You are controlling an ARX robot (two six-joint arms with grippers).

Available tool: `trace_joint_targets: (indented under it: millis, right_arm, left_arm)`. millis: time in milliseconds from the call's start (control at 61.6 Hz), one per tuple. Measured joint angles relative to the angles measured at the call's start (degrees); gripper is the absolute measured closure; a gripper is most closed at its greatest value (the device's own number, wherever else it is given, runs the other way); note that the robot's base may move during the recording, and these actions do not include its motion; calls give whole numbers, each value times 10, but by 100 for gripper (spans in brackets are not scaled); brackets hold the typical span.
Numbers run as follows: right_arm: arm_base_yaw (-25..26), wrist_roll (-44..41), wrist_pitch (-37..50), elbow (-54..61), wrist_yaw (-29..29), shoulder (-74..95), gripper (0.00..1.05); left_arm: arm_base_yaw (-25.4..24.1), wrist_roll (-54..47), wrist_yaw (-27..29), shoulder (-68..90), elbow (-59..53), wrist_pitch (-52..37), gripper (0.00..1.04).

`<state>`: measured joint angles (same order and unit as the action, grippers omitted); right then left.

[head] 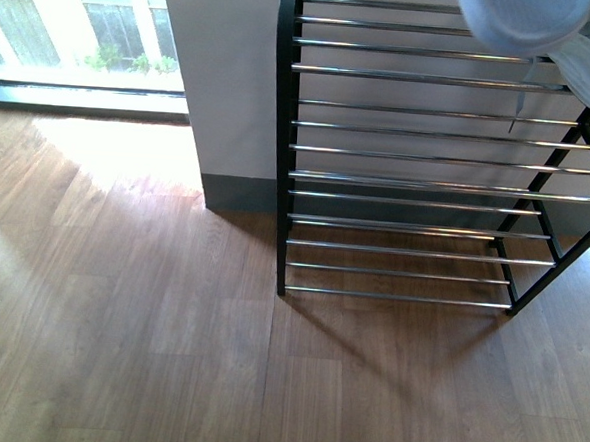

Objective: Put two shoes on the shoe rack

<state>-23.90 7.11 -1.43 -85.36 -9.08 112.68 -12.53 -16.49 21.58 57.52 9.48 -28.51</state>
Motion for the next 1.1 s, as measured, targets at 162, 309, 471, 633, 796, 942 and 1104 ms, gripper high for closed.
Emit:
trace_joint_targets:
  millis: [162, 309, 471, 633, 796, 942, 1104]
  right_arm:
    - [15, -24, -83, -145, -33, 151, 103]
    - [33, -19, -140, -243, -44, 226, 103]
    - [68, 3, -195, -341, -76, 276, 103]
    - [96, 26, -208, -358, -80, 287, 103]
    - [98, 35, -192, -350, -66, 286, 103]
    - [94, 52, -193, -352, -50, 286, 103]
    - [88, 85, -201, -364, -6, 284, 103]
  left_arm:
    - [0, 0, 0, 0, 0, 0, 103]
    - [0, 0, 0, 0, 0, 0, 103]
    - [0, 0, 0, 0, 0, 0, 103]
    - [0, 0, 0, 0, 0, 0, 103]
    - [0, 0, 0, 0, 0, 0, 103]
    - [0, 0, 0, 0, 0, 0, 103]
    - [0, 0, 0, 0, 0, 0, 103]
